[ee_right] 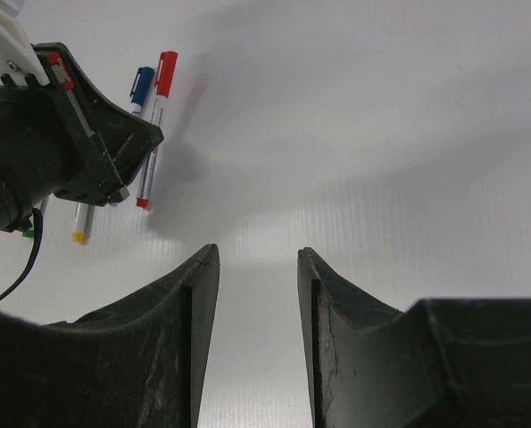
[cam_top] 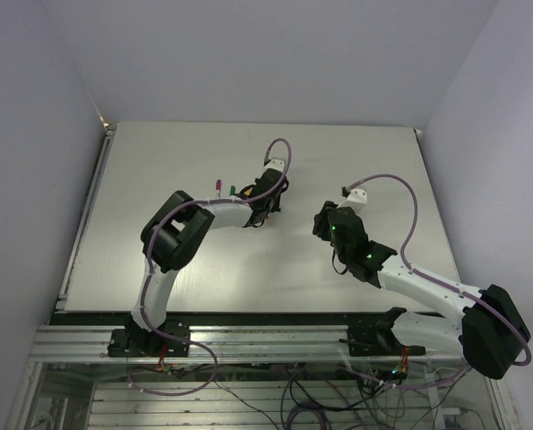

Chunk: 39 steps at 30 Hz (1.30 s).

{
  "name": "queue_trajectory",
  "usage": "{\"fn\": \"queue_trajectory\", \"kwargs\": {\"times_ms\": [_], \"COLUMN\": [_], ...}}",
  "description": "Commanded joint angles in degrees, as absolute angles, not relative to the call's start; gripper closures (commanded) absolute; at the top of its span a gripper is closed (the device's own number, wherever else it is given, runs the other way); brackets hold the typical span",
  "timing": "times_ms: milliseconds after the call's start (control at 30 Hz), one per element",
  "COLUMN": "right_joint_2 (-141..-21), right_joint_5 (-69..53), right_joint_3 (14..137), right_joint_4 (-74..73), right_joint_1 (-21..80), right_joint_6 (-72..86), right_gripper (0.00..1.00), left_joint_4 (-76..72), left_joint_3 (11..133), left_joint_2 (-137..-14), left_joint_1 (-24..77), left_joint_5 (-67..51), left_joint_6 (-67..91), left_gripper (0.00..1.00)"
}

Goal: Insert the pens into the pen caps

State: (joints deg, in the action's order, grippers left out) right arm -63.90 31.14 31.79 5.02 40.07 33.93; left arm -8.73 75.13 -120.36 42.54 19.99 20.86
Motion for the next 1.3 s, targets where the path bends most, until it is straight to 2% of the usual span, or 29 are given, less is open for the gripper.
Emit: {"fn": "queue_trajectory", "kwargs": {"times_ms": [0,200,300,733,833,967,1267], "right_joint_2": [-64.2,-64.7,-65.0,-62.0,-60.3,-56.2,-53.6], "right_joint_5": [32.4,32.3,32.4,35.6,31.3,20.9,18.9], "right_joint_3": [31.4,31.5,31.6,32.4,31.4,27.9,26.6], "right_joint_4": [4.8,4.9,4.8,3.2,2.7,4.3,-1.2], "right_joint_1": [39.8,39.7,39.6,37.7,31.7,17.6,3.0], "right_joint_6": [35.0,35.1,35.1,33.2,34.0,35.2,35.8], "right_gripper": [0.59,0.59,0.58,0.55,0.53,0.53,0.47], "left_joint_4": [-5.7,-5.6,-5.1,-6.1,-7.9,-8.3,-10.2], "left_joint_3": [78.0,78.3,78.6,75.2,71.6,66.9,51.2], "left_joint_2": [-123.1,-123.8,-123.5,-112.1,-107.9,-102.0,-83.9], "left_joint_1": [42.1,41.9,41.9,41.9,41.9,41.9,38.2], "left_joint_5": [20.9,19.6,20.1,18.6,18.9,21.7,28.2], "left_joint_6": [21.6,22.1,22.0,20.8,21.0,20.3,22.5], "left_gripper": [0.92,0.74,0.7,0.69,0.69,0.69,0.7]}}
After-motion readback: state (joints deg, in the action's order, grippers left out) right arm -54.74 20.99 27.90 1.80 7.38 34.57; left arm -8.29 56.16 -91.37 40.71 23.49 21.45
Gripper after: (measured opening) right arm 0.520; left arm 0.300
